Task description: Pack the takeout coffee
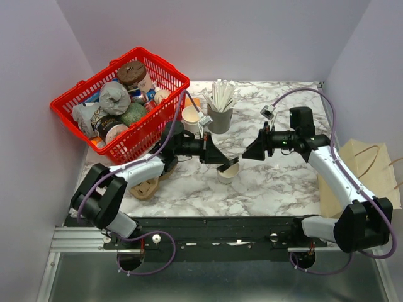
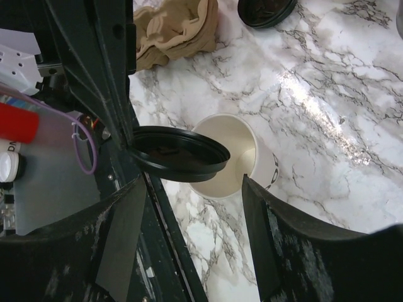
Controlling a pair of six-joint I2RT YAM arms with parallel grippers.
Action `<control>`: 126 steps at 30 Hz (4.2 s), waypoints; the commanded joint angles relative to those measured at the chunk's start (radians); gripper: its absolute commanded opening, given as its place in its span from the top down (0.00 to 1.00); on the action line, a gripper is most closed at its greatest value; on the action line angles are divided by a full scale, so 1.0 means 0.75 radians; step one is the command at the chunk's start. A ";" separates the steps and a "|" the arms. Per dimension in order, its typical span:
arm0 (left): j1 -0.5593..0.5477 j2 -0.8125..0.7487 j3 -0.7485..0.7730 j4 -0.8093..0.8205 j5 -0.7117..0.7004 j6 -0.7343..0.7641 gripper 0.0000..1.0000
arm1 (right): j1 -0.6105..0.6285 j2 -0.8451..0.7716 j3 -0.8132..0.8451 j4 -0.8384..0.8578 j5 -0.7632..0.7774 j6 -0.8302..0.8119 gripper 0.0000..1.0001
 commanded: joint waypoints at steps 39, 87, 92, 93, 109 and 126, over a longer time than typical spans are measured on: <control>0.104 -0.013 0.514 -1.131 -0.449 0.764 0.54 | 0.474 0.099 0.325 -0.722 0.377 -1.539 0.46; 0.284 -0.169 0.516 -1.215 -0.478 0.863 0.52 | 0.650 0.269 0.304 -0.716 0.641 -1.633 0.79; 0.286 -0.158 0.506 -1.199 -0.463 0.859 0.52 | 0.650 0.251 0.353 -0.759 0.637 -1.617 0.84; 0.284 -0.154 0.504 -1.195 -0.459 0.857 0.52 | 0.650 0.249 0.365 -0.777 0.631 -1.601 0.87; 0.272 -0.357 0.201 -0.958 -0.469 1.014 0.48 | 0.337 0.402 0.662 -0.786 -0.027 -0.816 0.97; 0.070 -0.340 0.181 -0.982 -0.559 1.272 0.39 | 0.176 0.482 0.194 -0.047 -0.784 0.222 0.95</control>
